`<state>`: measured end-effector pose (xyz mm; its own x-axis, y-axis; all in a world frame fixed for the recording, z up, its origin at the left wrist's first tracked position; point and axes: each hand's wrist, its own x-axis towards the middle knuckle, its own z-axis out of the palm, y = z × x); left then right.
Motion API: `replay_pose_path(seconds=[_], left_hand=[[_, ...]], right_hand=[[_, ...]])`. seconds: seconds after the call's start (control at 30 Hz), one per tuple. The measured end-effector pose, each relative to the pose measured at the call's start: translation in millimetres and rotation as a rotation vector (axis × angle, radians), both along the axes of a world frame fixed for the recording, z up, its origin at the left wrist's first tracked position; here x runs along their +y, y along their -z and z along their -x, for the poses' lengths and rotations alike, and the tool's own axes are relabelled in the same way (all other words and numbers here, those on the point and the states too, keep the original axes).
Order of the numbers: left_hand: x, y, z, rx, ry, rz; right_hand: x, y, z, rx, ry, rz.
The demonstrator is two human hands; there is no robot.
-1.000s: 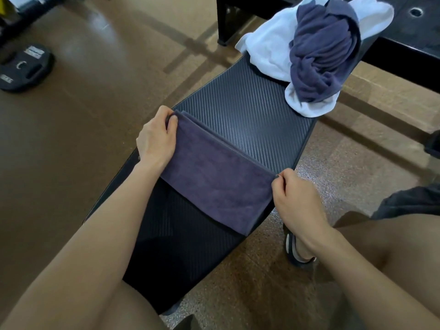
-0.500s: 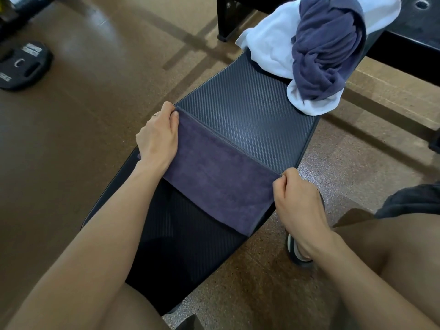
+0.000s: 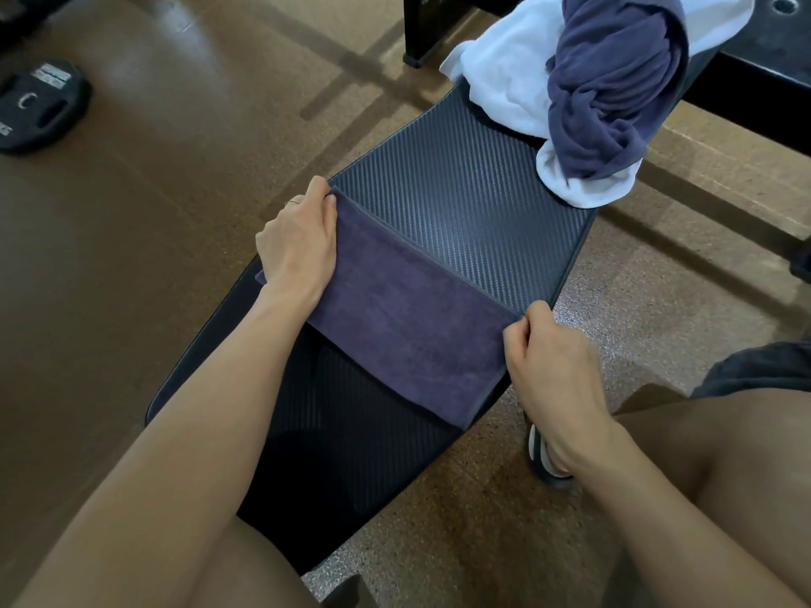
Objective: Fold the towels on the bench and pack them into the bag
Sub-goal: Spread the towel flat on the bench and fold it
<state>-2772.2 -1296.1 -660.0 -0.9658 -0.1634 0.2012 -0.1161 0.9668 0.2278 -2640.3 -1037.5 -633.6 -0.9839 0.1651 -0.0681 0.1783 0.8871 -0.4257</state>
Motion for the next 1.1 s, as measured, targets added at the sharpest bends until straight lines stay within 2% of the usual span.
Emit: replay_pose_path(seconds=[0.23, 0.47, 1.1], left_hand=[[1.7, -0.1, -0.4, 0.010, -0.001, 0.007], [2.4, 1.9, 1.8, -0.001, 0.011, 0.023], [5.6, 1.0, 1.7, 0.027, 0.012, 0.016]], right_hand=[[3.9, 2.4, -0.3, 0.029, -0.009, 0.047], [2.2, 5.4, 3.1, 0.007, 0.005, -0.037], [7.7, 16.1, 2.5, -0.002, 0.028, 0.035]])
